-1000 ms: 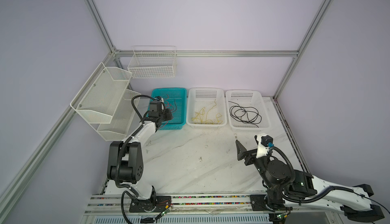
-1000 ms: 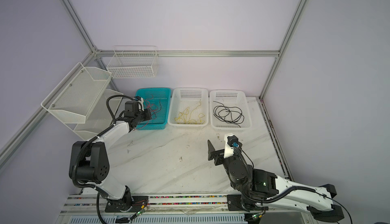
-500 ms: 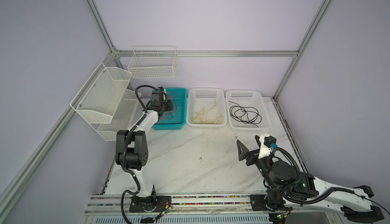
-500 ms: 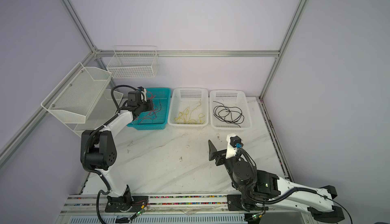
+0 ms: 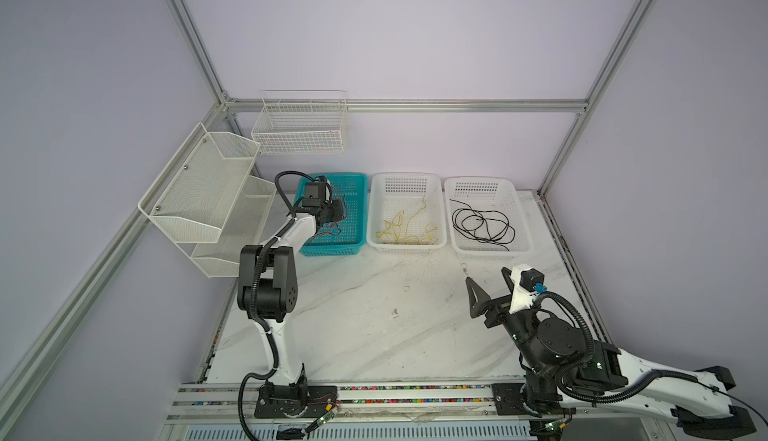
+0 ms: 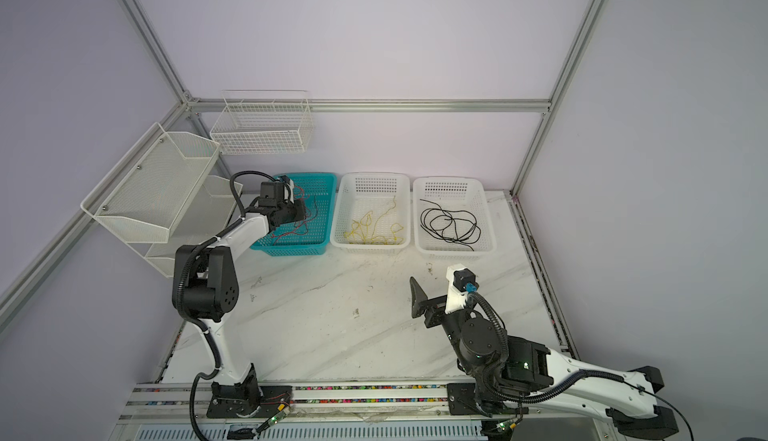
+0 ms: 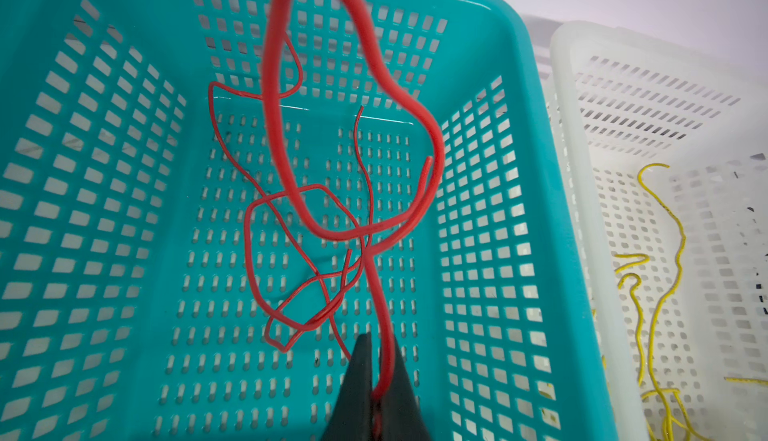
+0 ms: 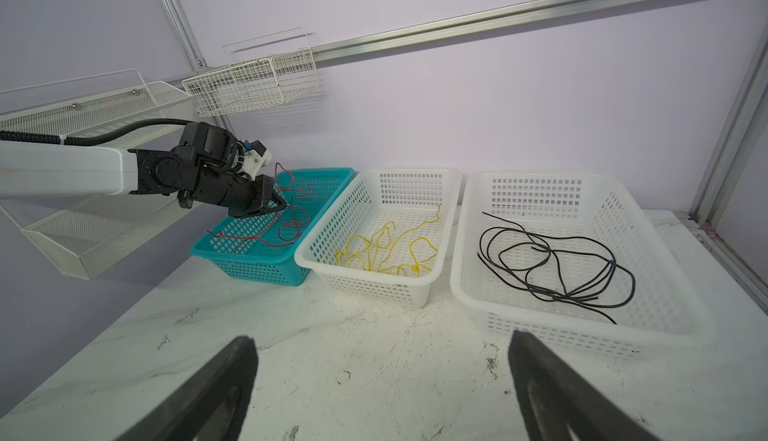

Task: Untangle the cables
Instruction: 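Lower the red wire into the teal basket with the left gripper, then open the left gripper to drop the red wire in the teal basket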

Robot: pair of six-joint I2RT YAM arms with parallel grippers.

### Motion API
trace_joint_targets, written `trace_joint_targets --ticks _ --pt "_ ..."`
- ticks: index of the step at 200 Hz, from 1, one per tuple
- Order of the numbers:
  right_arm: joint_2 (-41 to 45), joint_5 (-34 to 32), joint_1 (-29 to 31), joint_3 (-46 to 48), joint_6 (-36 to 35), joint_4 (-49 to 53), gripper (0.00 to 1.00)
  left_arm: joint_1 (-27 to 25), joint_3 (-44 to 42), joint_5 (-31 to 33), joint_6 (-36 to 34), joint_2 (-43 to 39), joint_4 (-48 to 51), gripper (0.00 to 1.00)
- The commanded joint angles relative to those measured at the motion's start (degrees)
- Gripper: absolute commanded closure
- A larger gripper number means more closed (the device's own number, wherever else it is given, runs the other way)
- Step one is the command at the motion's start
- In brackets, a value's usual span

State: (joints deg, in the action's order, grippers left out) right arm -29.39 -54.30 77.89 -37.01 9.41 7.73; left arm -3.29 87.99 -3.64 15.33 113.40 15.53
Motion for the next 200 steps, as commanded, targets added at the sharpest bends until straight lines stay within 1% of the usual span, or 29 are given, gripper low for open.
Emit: trace_joint_targets --ticks 1,19,29,45,108,147,200 --pt "0.6 0.4 0.0 0.8 -1.3 -2.2 0.03 0.4 5.7 0.7 -1.1 0.2 -0.7 1.0" --pt "0.7 0.6 0.0 0.9 -1.3 -2.2 0.03 0.4 6.2 0.5 -1.4 0.9 -0.1 1.0" --pt "0.7 0.7 0.0 1.0 -1.3 -2.2 0.03 0.4 6.4 -1.0 -2.7 1.3 -0.1 1.0" --pt "0.8 0.7 0.0 1.0 -1.3 -2.1 0.03 0.3 6.8 -2.1 -2.7 2.0 0.3 1.0" --pt "1.0 0.8 0.0 1.2 -1.5 -2.5 0.03 0.3 6.4 -3.1 -2.7 3.4 0.6 1.0" --pt "1.1 0.9 0.0 1.3 -1.5 -2.6 0.03 0.3 6.4 -3.1 -2.7 4.0 1.0 0.96" --pt "1.2 1.0 0.0 1.4 -1.5 -2.7 0.03 0.3 6.7 -3.4 -2.7 4.4 2.0 0.86"
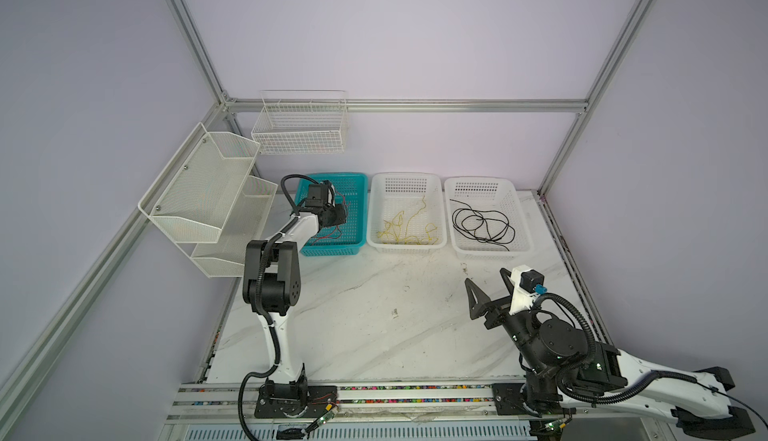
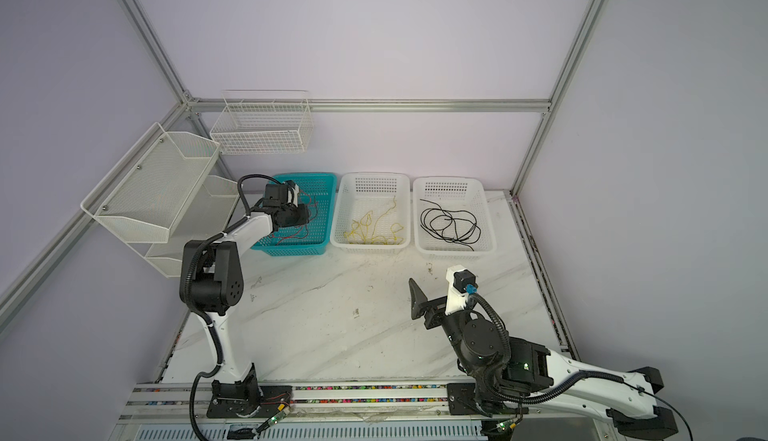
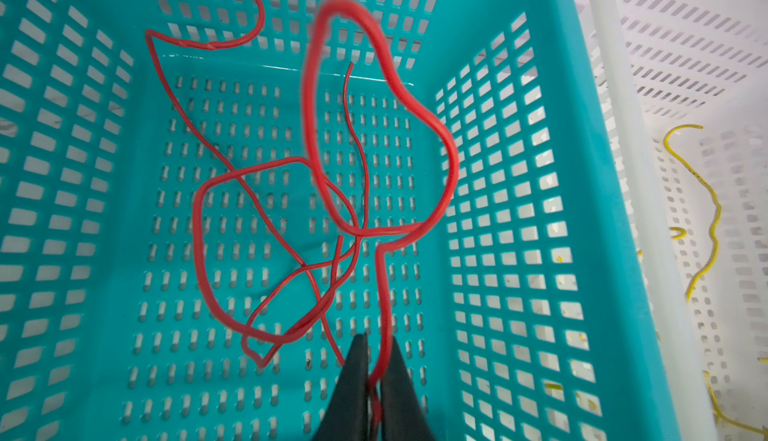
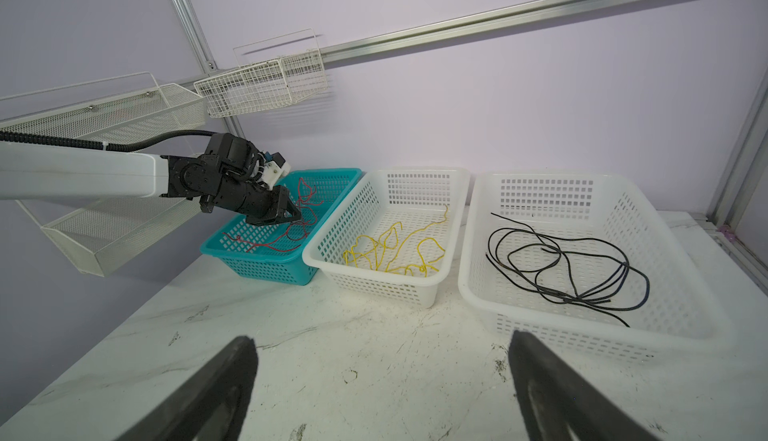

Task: Untangle the cables
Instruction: 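Open the left gripper to drop the red wire in the teal basket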

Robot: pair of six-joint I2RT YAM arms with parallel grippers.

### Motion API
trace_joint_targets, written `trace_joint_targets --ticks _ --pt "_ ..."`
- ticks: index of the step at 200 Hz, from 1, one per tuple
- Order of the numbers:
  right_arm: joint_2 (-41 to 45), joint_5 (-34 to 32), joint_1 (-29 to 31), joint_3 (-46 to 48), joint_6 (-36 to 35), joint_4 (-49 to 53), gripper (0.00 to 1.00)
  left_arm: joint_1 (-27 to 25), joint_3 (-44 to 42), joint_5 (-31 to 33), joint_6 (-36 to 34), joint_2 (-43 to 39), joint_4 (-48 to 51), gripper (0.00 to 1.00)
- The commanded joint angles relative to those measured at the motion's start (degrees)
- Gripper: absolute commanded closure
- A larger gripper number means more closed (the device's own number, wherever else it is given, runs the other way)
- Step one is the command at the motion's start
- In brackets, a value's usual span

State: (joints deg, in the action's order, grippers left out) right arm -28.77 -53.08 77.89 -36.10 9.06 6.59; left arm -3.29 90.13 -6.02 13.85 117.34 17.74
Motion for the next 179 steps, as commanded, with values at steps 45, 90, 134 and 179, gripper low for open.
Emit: trace_joint_targets --ticks 45,90,134,179 --pt "0.7 -0.2 0.0 0.5 -1.1 -1.6 0.03 0.4 6.0 -0.7 -1.2 0.0 1.0 0.8" --pt "1.0 -0.2 0.0 0.6 -1.3 -1.8 0.03 0.3 7.7 -1.1 -1.3 -1.9 1.2 0.7" --pt "1.1 -0.2 0.0 0.8 -1.3 -1.9 0.03 0.4 8.2 -0.9 -0.5 -4.7 1.2 0.47" --pt "1.0 -0.1 0.0 0.8 -1.4 -2.0 0.03 0.3 5.3 -3.8 2.6 -9.9 -1.1 0.25"
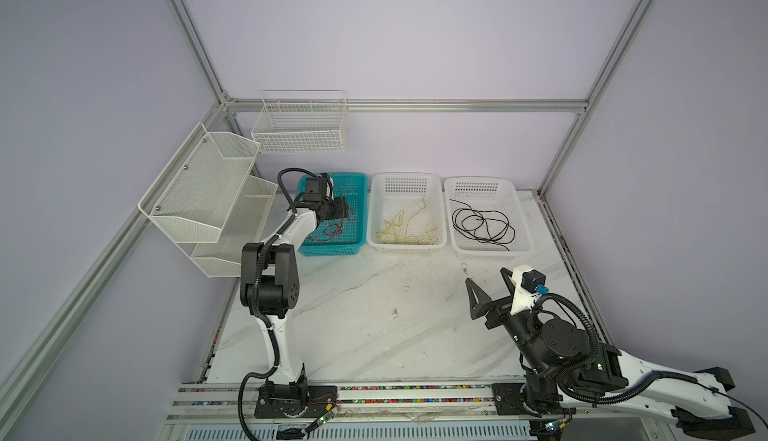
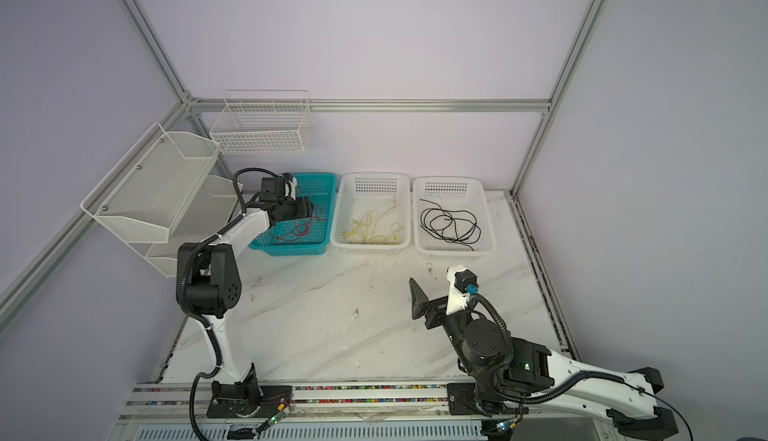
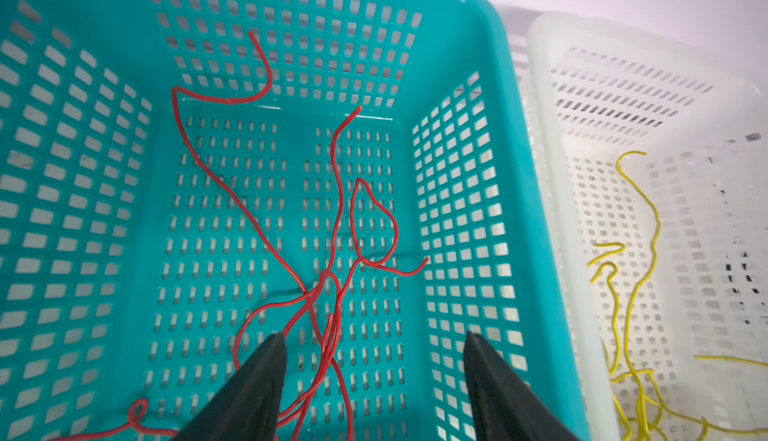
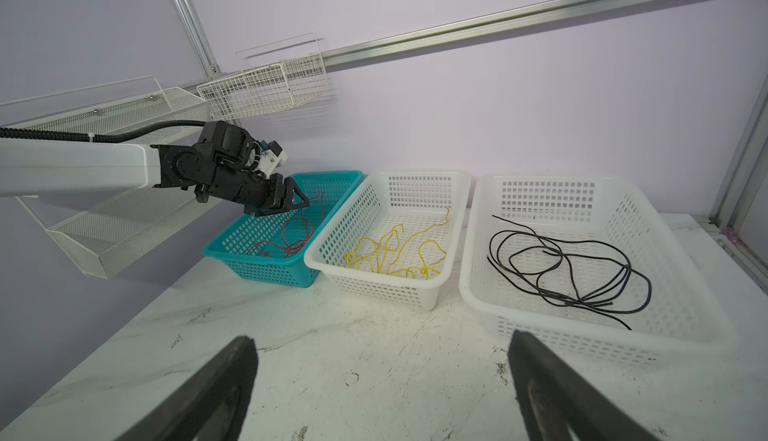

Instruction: Untangle the cables

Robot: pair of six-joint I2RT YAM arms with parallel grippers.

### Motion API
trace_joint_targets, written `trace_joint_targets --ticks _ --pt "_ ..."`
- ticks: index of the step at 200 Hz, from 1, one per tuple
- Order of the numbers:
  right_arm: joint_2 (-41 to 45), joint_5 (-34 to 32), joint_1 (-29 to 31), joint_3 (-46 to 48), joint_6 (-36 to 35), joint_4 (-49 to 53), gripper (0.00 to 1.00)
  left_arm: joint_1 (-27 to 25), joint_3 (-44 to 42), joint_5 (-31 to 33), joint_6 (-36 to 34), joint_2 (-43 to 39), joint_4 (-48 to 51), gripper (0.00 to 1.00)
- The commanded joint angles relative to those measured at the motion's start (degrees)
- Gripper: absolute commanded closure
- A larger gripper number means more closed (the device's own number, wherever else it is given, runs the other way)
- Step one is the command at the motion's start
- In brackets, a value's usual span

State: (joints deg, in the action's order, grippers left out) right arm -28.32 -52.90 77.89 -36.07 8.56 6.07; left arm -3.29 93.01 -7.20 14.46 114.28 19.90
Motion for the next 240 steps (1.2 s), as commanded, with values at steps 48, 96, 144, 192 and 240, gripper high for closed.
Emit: trace_joint_targets --ticks 48,96,144,192,240 --pt "0.5 -0.3 0.0 1.0 -0.8 -1.8 0.03 -0.2 -6.1 -0.1 5.4 -16.1 -7.0 0.0" --pt "0.3 -0.5 0.0 0.9 -0.7 -1.8 0.03 -2.2 -16.0 6.4 4.7 -27.8 -9.9 0.0" --pt "0.6 -1.3 0.0 1.0 -0.4 -2.2 0.03 -7.5 -28.2 16.1 4.1 -39.9 -13.4 0.0" --pt "1.8 -2.7 0.0 1.1 1.1 -2.4 0.03 -13.8 -35.8 23.0 4.9 -49.2 -11.3 0.0" --pt "2.0 -3.8 0.0 1.4 2.6 -2.7 0.03 -15.9 -42.5 23.6 5.8 -58.8 -3.5 0.0"
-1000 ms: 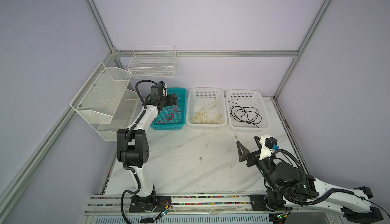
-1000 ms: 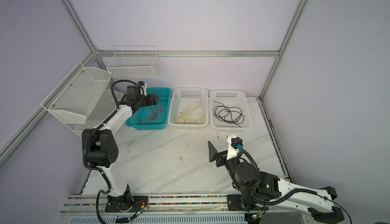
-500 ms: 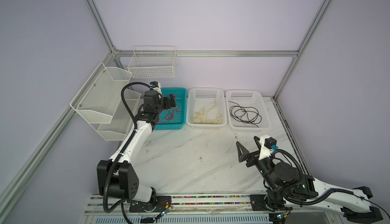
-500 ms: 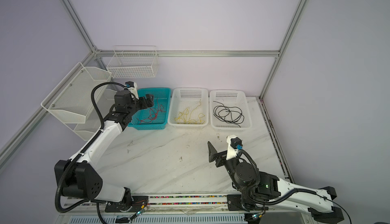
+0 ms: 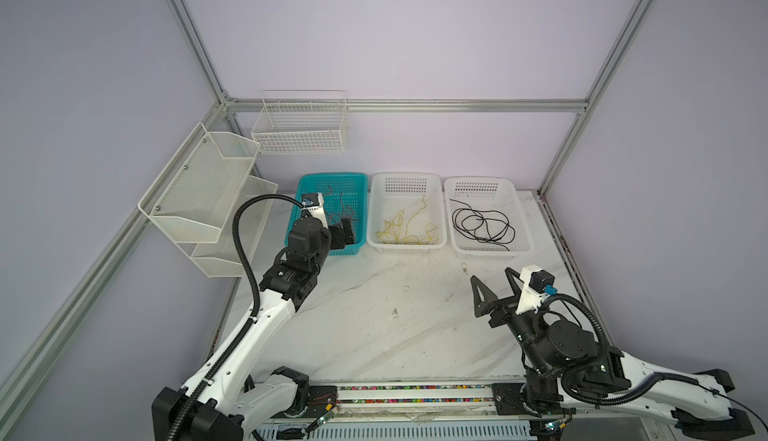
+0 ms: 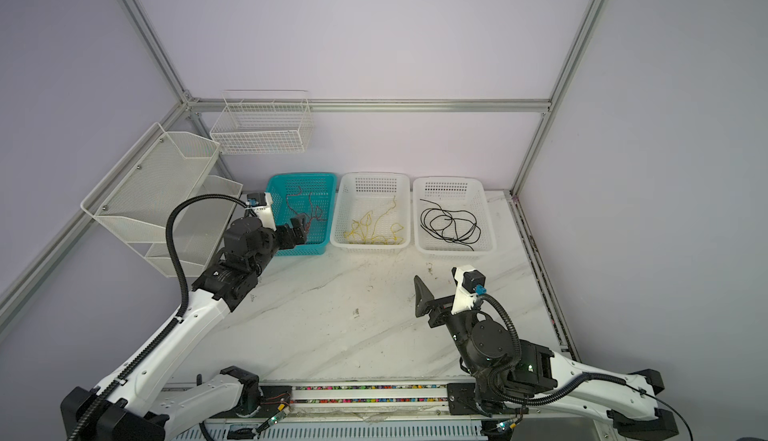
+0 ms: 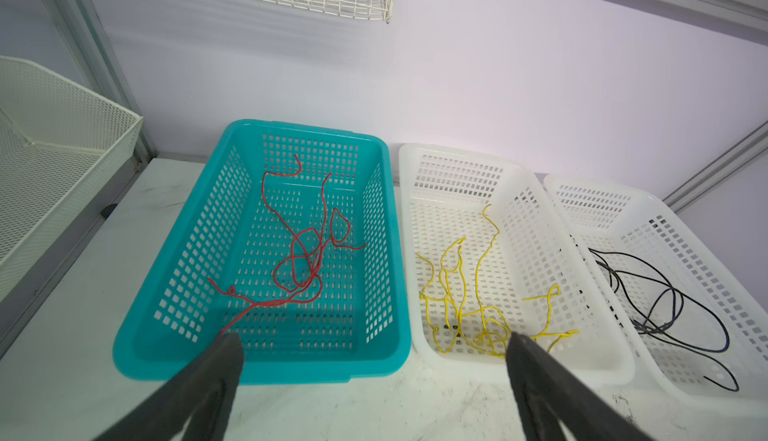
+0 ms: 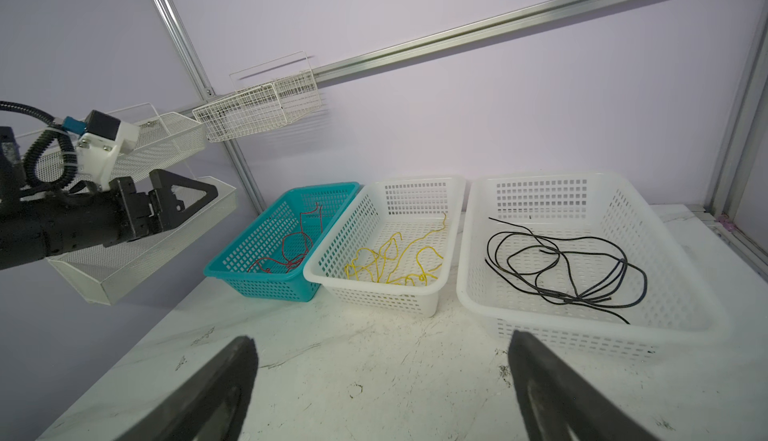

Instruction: Untangle the cables

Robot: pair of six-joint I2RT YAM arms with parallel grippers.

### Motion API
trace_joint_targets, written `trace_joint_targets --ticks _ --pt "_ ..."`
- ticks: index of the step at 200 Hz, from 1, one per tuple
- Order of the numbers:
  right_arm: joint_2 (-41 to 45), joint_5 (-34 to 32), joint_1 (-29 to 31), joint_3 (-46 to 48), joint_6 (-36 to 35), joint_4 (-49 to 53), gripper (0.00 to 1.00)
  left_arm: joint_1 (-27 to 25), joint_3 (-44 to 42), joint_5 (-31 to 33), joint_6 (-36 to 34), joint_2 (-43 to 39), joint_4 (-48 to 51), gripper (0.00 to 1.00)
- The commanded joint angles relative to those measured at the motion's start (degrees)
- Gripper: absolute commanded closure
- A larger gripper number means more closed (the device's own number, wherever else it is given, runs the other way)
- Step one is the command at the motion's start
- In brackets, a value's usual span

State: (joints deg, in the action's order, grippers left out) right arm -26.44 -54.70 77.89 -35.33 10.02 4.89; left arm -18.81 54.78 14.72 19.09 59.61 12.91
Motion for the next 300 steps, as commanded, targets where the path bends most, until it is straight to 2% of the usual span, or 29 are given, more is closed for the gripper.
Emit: trace_joint_targets --ticks 1,28,59,101,136,147,160,172,210,226,253,272,300 --pt "0.1 -2.0 0.0 0.7 1.1 -1.5 0.03 -0.3 -4.4 1.7 1.1 -4.4 3.6 0.0" --pt "-0.2 -2.2 0.0 0.7 2.0 -1.5 0.03 -0.7 -9.3 3.5 -0.4 -10.1 7.7 0.0" --pt "-0.3 -3.1 0.0 0.2 3.1 -1.8 0.03 -1.0 -16.2 6.0 -0.5 -17.4 7.7 0.0" --pt "-2.5 -11.4 0.0 2.7 8.8 -4.2 0.03 -1.7 -19.7 7.2 -0.5 -20.2 6.1 0.0" --pt "-8.9 -18.8 -0.7 2.8 12.2 -5.6 0.03 -2.3 -20.7 6.9 1.9 -20.4 5.4 0.0" --pt "-11.4 -16.6 -2.1 1.8 11.2 -6.1 0.03 -2.5 -21.1 7.1 1.7 -21.0 5.0 0.0" --pt "-14.4 -10.6 -5.1 0.7 7.1 -8.7 0.03 -2.7 -21.5 8.4 1.0 -21.9 4.6 0.0" --pt "-15.7 -7.0 -8.5 0.2 6.3 -11.7 0.03 -2.7 -21.9 9.1 0.4 -22.7 4.2 0.0" --pt "-16.4 5.4 -20.5 2.3 -2.8 -26.8 0.03 -4.6 -22.7 9.5 -0.6 -23.0 4.2 0.0" --pt "-18.7 8.2 -25.9 2.1 -2.7 -28.7 0.03 -5.1 -22.9 10.0 -0.7 -23.2 4.1 0.0" --pt "-21.6 16.7 -39.8 4.5 -0.9 -33.4 0.03 -5.4 -23.4 11.2 -1.9 -23.5 3.8 0.0" --pt "-25.1 17.0 -45.1 7.6 -4.4 -42.8 0.03 -5.5 -23.7 11.6 -2.3 -23.5 3.7 0.0" --pt "-35.7 16.0 -49.2 6.3 -6.1 -47.9 0.03 -5.8 -23.7 11.6 -2.7 -22.8 3.6 0.0"
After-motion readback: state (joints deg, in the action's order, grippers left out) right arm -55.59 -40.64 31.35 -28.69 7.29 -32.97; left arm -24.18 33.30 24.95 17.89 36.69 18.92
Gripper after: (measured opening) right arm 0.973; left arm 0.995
